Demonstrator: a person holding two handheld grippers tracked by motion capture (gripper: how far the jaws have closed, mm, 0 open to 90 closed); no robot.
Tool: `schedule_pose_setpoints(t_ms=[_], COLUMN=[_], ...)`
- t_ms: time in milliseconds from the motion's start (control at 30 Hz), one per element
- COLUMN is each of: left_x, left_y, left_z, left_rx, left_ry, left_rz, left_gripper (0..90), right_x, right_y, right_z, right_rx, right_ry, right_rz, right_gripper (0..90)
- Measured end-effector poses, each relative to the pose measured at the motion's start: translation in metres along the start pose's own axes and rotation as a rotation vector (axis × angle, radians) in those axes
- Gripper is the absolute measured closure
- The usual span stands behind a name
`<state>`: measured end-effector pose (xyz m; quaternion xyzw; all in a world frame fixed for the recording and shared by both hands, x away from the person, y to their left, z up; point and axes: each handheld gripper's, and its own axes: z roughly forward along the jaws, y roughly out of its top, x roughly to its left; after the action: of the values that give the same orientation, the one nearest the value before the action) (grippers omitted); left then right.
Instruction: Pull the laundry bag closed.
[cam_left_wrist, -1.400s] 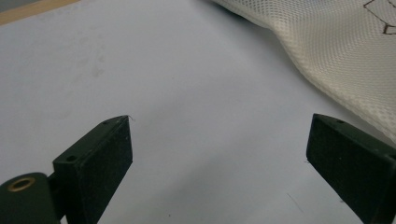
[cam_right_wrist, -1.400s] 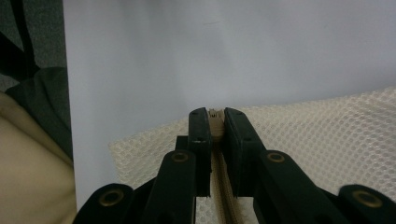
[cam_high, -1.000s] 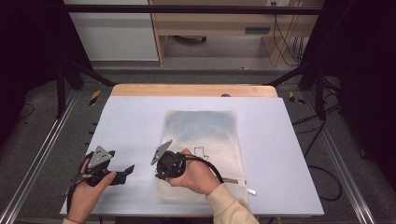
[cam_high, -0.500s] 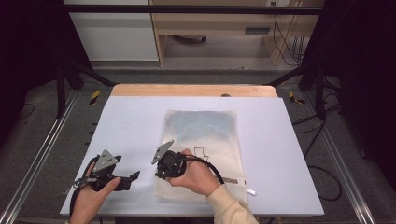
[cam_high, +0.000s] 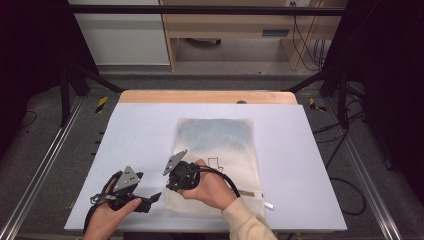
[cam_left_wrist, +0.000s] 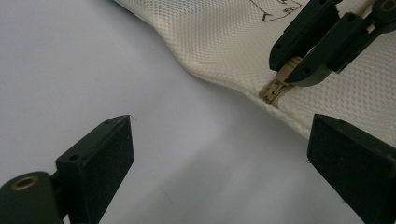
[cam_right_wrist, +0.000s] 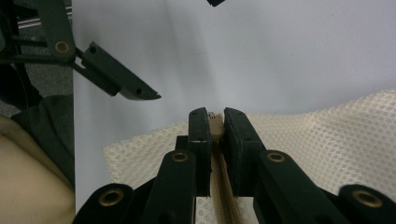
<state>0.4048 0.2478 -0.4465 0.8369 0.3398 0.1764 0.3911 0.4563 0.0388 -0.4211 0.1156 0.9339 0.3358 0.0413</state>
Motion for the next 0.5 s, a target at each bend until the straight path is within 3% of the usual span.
schedule_pose_setpoints(t_ms=[200,500], left_x=[-0.009,-0.011], left_y=[0.003,0.004], left_z=[0.006,0.010], left_rx=[-0.003,-0.005], left_ry=[-0.020,-0.037], left_rz=[0.026,0.021], left_gripper=[7.2,7.2], right_x=[0.002,0.001], right_y=[0.000,0.000], right_z=[0.000,-0.004], right_rx=[-0.005,-0.018], right_ry=[-0.001,-0.001], right_rz=[0.004,0.009], right_gripper=[81.8,81.8])
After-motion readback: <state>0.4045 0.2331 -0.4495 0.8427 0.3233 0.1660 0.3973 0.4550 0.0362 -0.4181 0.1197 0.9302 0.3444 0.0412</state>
